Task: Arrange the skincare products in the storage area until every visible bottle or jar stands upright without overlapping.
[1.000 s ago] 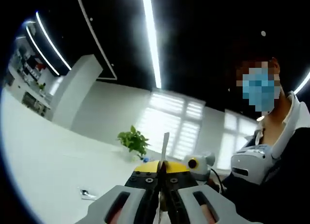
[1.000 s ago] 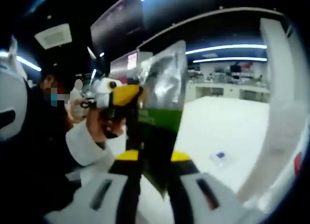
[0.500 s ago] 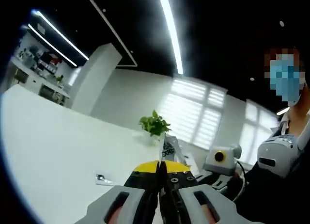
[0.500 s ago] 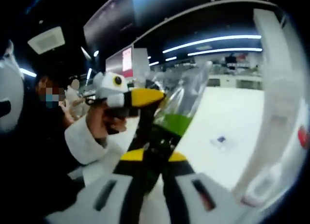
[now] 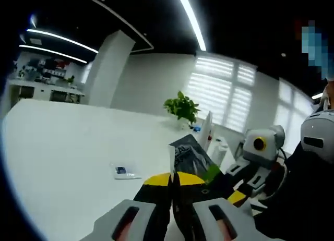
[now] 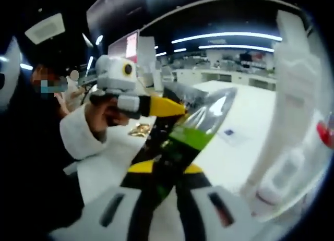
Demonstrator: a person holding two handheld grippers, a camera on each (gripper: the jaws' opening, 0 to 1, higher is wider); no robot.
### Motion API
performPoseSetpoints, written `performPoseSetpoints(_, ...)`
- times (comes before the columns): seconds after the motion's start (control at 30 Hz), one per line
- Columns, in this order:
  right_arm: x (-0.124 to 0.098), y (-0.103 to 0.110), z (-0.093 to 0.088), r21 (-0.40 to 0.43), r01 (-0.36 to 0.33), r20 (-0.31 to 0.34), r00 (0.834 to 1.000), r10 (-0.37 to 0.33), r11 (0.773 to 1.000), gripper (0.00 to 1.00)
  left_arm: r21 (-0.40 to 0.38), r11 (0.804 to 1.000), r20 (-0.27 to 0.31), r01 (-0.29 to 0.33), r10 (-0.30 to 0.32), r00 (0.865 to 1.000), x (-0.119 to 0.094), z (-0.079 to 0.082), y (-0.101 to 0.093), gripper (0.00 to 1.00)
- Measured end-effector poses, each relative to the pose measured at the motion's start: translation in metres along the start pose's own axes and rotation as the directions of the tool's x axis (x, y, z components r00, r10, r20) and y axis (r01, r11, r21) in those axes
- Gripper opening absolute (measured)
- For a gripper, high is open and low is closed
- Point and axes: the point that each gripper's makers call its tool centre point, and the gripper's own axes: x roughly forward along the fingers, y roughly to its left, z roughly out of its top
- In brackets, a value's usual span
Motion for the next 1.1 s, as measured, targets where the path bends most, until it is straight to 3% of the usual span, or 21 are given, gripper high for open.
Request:
performPoseSetpoints(0.17,-0.003,-0.006,-0.008,-0.03,0.021,-0.031,0.999,-0.022,0.999,0.15,0.004,1.0,-0.052,-0.022,0.022,0.998,0.007,-0.013,0.004,0.01)
performPoseSetpoints(0.8,-0.017,-0.015,-0.033,-0.067,0.079,-0.102,0.991,-0.085,0.995,0.24,-0.039,0.999,-0.203,-0.012,0.004,0.979,0.03,-0.056,0.008,0.01)
performPoseSetpoints(0.97,-0.023,-0.019,-0.041,-0.082,0.111,-0.12,0.985,-0.121,0.99,0.26,-0.001,1.0,-0.219,-0.018,0.017,0.976,0.036,-0.061,0.006,0.01)
performPoseSetpoints(1.1,-0.026,-0.023,-0.045,-0.091,0.126,-0.137,0.981,-0.137,0.988,0.28,0.092,0.995,-0.28,-0.03,0.055,0.959,0.037,-0.07,0.009,0.01)
